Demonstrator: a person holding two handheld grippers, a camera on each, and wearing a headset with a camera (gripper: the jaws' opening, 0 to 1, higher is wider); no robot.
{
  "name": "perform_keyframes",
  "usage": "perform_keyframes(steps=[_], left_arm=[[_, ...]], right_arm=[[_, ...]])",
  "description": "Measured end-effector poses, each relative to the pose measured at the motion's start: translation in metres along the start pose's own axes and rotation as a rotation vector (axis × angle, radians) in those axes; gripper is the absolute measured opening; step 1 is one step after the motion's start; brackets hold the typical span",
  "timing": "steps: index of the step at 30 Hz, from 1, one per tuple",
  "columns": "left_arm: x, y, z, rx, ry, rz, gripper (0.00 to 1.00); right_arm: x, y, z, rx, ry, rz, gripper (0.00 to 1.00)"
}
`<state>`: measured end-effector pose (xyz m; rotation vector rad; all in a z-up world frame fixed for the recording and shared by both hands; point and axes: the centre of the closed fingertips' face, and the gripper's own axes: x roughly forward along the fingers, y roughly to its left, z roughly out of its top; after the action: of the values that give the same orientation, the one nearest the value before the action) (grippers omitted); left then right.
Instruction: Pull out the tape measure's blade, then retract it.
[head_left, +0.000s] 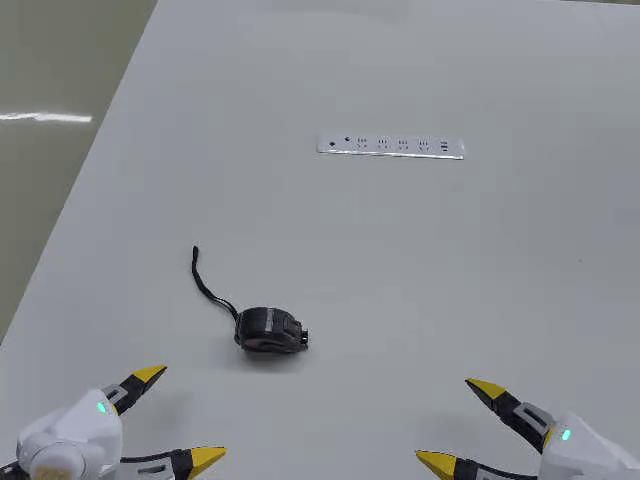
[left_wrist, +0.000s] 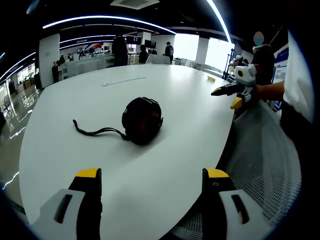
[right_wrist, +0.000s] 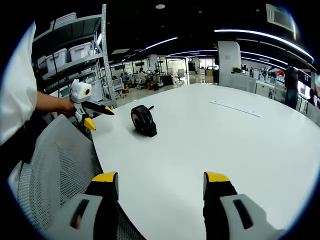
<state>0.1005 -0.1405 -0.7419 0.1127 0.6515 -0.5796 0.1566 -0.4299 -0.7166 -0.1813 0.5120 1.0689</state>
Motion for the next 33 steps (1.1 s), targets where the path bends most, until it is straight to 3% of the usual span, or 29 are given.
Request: perform_keyframes(steps=[10, 16, 33], left_arm=[[0.009, 0.007, 0.003, 0.032, 0.023, -0.008, 0.77], [0.017, 0.010, 0.006, 0.082, 0.036, -0.019, 0.76], [0.045, 0.025, 0.032, 0.162, 0.044, -0.062, 0.74]], right_arm=[[0.007, 0.000, 0.002, -0.012, 0.004, 0.025, 0.67], [0.013, -0.002, 0.004, -0.015, 0.000, 0.041, 0.66], [0.034, -0.007, 0.008, -0.048, 0.012, 0.094, 0.63]])
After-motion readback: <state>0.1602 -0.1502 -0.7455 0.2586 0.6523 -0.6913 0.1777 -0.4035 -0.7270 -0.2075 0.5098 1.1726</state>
